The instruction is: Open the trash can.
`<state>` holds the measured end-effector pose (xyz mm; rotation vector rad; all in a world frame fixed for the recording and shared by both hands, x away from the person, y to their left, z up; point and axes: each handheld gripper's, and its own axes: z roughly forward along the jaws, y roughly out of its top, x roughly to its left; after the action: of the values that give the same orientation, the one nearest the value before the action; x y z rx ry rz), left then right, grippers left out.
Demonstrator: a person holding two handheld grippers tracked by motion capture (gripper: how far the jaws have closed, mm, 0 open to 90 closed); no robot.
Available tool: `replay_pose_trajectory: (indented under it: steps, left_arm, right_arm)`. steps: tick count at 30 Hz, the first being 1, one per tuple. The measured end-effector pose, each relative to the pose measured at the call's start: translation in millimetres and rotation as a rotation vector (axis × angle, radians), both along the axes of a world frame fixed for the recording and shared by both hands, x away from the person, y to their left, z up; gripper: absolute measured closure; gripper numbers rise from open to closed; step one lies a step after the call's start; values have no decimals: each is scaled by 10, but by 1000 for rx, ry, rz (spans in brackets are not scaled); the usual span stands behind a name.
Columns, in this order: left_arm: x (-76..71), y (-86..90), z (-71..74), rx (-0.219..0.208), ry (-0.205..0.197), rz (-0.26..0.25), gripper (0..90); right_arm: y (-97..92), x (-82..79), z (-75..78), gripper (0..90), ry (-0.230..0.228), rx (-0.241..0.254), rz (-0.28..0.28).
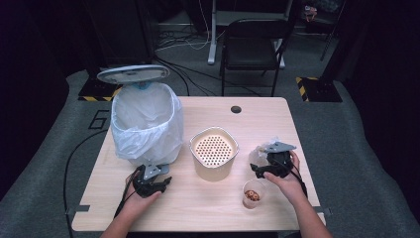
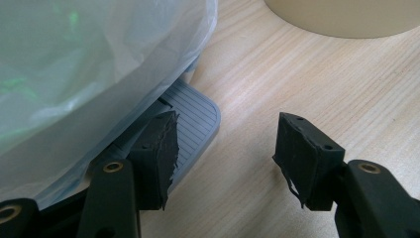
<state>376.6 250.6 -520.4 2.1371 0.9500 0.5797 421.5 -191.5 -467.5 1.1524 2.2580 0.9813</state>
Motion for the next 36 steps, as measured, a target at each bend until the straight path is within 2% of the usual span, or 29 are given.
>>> replay_pose_trajectory:
  steps: [2,5,6,9,13,14,19,20,23,24,26,27,31,32,35,36]
  left_arm:
    - [0,-2,-3,-1,-5,4,420]
    - [3,1,0,-1,0,-1,420]
    - [13,11,6,15,-11,-9,420]
    - [13,9,-2,7,-17,-4,420]
    - [14,11,3,12,-13,-8,420]
    - [15,10,-1,7,-16,-5,420]
    - [16,11,-1,7,-17,-3,420]
    - [16,11,-1,7,-17,-2,420]
    - [16,11,-1,8,-18,-3,420]
    - [17,11,-1,7,-17,-3,420]
    - [18,16,6,11,-9,-5,420]
    - [18,17,7,12,-9,-5,420]
    - [20,16,3,8,-13,-5,420]
    - [19,17,7,12,-8,-6,420]
    - [17,11,1,12,-17,-1,420]
    - [18,10,1,13,-18,-2,420]
  right_arm:
    - [20,48,-25,17,-3,-17,-12]
    - [37,90,-52,7,8,-17,-7]
    - [62,129,-84,8,17,-23,-21]
    - [70,168,-118,13,19,-33,-19]
    - [63,243,-208,70,37,-56,-48]
    - [48,262,-240,115,36,-56,-59]
    - [18,289,-289,171,32,-52,-71]
    - [14,286,-302,223,34,-61,-81]
    - [4,291,-331,272,38,-52,-83]
    - [-14,306,-358,333,47,-57,-76]
    - [-21,310,-363,356,55,-56,-73]
    - [-33,321,-372,415,62,-53,-67]
    - [-65,337,-376,539,90,-24,-69]
    - [-93,352,-372,609,86,-10,-71]
    - [-108,351,-355,657,97,12,-84]
    - [-139,356,-344,676,90,7,-63]
